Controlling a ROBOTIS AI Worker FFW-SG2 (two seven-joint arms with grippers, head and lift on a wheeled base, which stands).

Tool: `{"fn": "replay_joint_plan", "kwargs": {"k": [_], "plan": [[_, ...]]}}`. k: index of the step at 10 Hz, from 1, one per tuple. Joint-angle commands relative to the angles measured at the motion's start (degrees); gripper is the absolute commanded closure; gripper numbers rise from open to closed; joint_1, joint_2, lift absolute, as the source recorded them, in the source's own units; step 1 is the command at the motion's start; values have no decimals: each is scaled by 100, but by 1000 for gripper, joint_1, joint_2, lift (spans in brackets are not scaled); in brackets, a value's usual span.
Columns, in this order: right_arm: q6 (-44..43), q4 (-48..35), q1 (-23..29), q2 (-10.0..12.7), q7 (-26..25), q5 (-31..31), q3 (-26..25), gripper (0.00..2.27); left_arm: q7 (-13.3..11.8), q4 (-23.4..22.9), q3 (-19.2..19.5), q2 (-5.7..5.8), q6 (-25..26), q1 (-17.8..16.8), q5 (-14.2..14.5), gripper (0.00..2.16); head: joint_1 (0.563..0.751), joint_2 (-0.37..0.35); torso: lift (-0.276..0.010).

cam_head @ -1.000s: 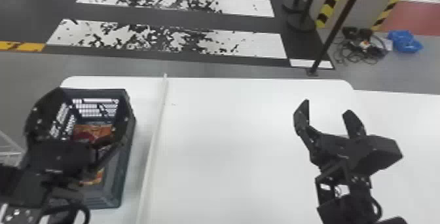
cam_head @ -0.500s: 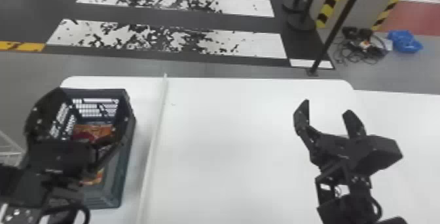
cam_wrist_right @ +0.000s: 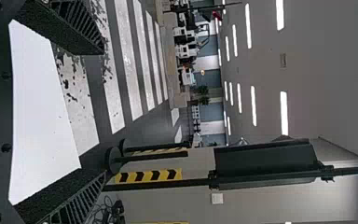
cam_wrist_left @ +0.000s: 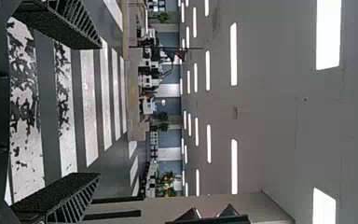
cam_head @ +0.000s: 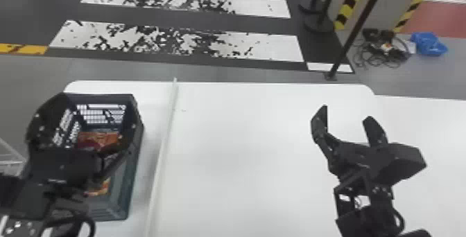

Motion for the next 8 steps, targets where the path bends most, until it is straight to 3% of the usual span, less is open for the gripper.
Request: {"fn": "replay_joint_plan", "kwargs": {"k": [1, 8], "plan": [[0, 0, 0, 0, 0, 0, 0, -1, 0, 0, 0, 0, 0, 0, 0, -1, 695, -96, -29], [0, 0, 0, 0, 0, 0, 0, -1, 0, 0, 0, 0, 0, 0, 0, -1, 695, -96, -29]]}}
